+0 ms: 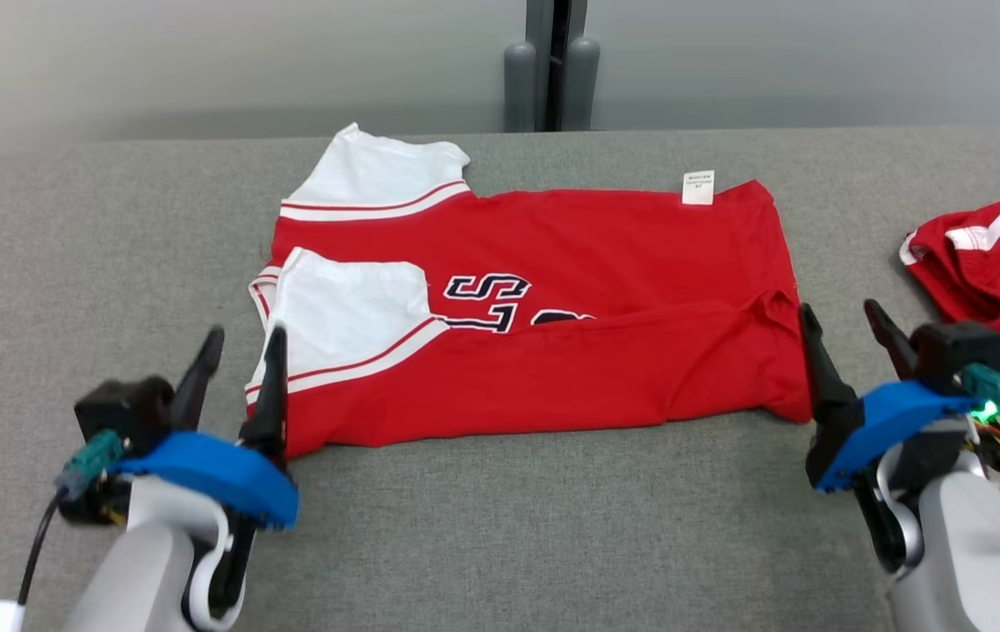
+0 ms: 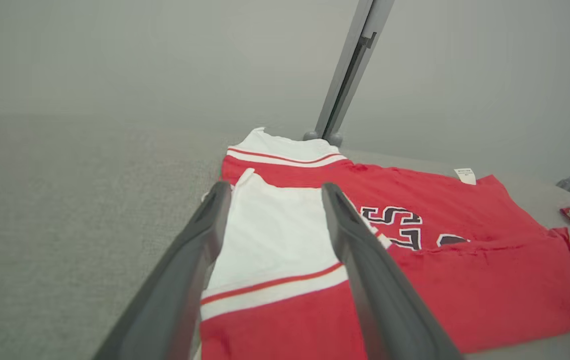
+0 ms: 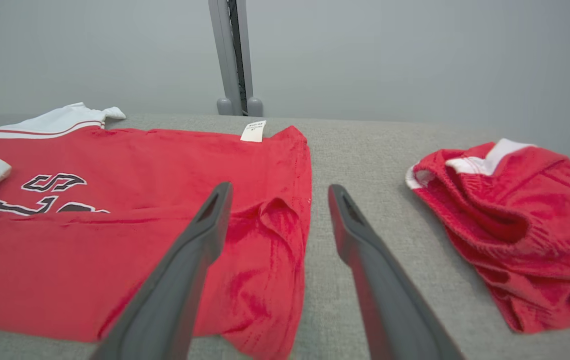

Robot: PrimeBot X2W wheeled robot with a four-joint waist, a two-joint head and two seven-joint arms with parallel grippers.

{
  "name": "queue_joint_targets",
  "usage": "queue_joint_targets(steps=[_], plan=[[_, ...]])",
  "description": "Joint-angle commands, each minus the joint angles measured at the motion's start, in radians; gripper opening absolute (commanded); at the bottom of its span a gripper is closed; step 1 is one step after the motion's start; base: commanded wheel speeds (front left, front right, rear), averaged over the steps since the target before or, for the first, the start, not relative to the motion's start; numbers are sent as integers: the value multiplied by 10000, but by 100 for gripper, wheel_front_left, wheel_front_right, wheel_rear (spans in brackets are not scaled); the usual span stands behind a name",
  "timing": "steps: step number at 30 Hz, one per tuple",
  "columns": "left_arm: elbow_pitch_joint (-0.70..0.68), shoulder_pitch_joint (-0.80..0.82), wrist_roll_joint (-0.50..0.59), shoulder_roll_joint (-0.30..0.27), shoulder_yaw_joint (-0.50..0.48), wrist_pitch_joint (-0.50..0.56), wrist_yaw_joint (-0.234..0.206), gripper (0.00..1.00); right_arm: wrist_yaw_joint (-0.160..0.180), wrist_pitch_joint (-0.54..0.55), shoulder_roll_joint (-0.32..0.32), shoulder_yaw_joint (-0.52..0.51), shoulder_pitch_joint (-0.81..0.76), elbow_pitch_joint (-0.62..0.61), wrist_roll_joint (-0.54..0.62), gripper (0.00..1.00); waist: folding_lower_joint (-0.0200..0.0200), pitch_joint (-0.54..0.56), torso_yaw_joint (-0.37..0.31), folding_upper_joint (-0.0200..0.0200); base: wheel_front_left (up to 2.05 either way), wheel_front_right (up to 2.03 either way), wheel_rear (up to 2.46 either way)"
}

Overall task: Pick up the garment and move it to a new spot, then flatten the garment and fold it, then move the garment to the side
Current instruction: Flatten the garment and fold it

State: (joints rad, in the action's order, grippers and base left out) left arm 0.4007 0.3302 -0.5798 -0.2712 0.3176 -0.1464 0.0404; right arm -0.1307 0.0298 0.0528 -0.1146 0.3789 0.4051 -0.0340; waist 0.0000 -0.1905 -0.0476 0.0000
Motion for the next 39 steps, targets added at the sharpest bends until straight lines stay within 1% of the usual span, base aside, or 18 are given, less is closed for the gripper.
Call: queue_joint_targets(steps=[1,4,6,10,14,19,20,21,22,23,30,36,37,38,39], plan=[[-101,-298,-89,-95,-3,219,-90,100,-1,-74,-7,-96,-270,-182,112,100,0,83,-19,0,0,0,0],[-322,-1009,-397,-216,-75,928,-406,100,-1,-52,-21,-234,-841,-682,211,100,0,194,4,0,0,0,0],[-415,-1370,-571,-280,-136,1327,-609,100,-1,-2,-25,-237,-1157,-974,56,100,0,217,12,0,0,0,0],[-521,-1752,-1004,-179,-300,1904,-911,100,-1,183,-24,-145,-1565,-1393,-202,100,0,131,-7,0,0,0,0],[-414,-1691,-1373,-19,-477,2116,-1040,100,-1,299,-23,-41,-1615,-1566,-324,100,0,-78,-68,0,0,0,0],[-155,-1452,-1657,133,-606,2229,-996,100,-1,391,-22,47,-1425,-1591,-380,100,0,-286,-152,0,0,0,0],[-38,-1340,-1751,218,-567,2259,-904,93,-1,410,-24,59,-1349,-1583,-403,100,0,-368,-181,0,0,0,0],[20,-1296,-1812,280,-551,2281,-831,54,-1,429,-23,35,-1307,-1552,-395,100,0,-401,-189,0,0,0,0],[48,-1250,-1847,332,-531,2293,-790,22,-1,450,-23,18,-1271,-1516,-388,100,0,-427,-194,0,0,0,0],[73,-1206,-1847,354,-512,2280,-747,0,-1,445,-23,-9,-1222,-1457,-414,100,0,-450,-197,0,0,0,0],[-17,-924,-1675,364,-518,1721,-622,0,-1,698,-24,-126,-858,-604,-513,100,0,-548,-93,0,0,0,0],[-220,-799,-1560,281,-521,1407,-598,0,-1,900,-21,-2,-475,700,-680,100,0,-598,100,0,0,0,0],[-251,-793,-1568,278,-523,1365,-590,0,-1,870,-19,11,-398,915,-810,72,0,-604,122,0,0,0,0],[-284,-795,-1573,270,-531,1333,-578,0,-1,852,-20,31,-330,1131,-900,47,0,-604,140,0,0,0,0],[-323,-798,-1572,262,-545,1290,-579,0,-1,862,-20,55,-268,1344,-969,38,0,-600,151,0,0,0,0]])
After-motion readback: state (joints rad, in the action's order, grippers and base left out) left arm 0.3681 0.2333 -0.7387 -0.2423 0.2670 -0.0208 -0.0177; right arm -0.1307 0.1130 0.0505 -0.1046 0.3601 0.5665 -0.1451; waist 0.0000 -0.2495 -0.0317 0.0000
